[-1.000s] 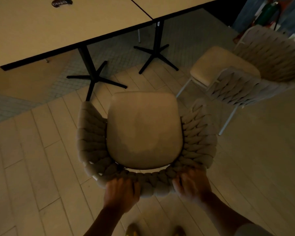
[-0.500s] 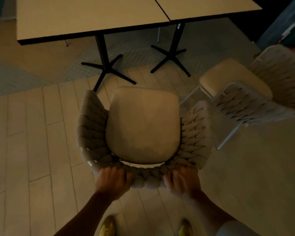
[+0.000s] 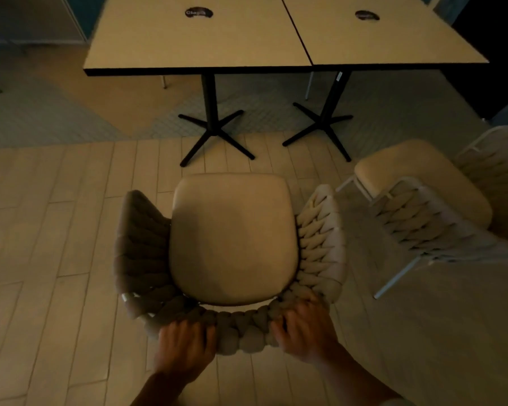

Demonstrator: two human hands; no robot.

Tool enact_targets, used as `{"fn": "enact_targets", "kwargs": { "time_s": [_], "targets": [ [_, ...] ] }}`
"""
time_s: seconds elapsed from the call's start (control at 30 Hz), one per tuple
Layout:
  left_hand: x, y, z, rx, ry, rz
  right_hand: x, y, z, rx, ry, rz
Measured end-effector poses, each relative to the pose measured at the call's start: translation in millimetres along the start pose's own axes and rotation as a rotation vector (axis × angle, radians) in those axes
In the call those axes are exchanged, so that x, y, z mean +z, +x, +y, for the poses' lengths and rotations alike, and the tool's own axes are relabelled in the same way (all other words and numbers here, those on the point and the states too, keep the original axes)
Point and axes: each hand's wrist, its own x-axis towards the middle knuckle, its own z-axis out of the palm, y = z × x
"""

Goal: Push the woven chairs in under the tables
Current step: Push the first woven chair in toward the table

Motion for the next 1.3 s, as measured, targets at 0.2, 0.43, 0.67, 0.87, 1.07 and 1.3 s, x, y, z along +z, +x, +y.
{"fn": "enact_targets", "kwargs": {
  "time_s": [0.2, 0.43, 0.67, 0.87, 1.07, 1.3],
  "targets": [
    [0, -7, 7, 0.019, 0.027, 0.187, 13, -7, 12, -0.04, 0.02, -0.029],
    [10, 23, -14, 0.075, 0.018, 0.253, -6, 40, 10, -0.086, 0.026, -0.007],
    [28, 69, -47, 0.053, -0.033, 0.224, 8, 90, 27, -0.205, -0.082, -0.006],
    [27, 111, -73, 0.078, -0.06, 0.187, 4, 139, 31, -0.36, -0.175, 0.087],
    [24, 159, -104, 0.092, -0.028, 0.109, 21, 187, 43, -0.308, -0.258, 0.053],
    [23, 211, -133, 0.0, -0.067, -0.058, 33, 240, 59, -0.097, -0.159, -0.083]
  ]
}}
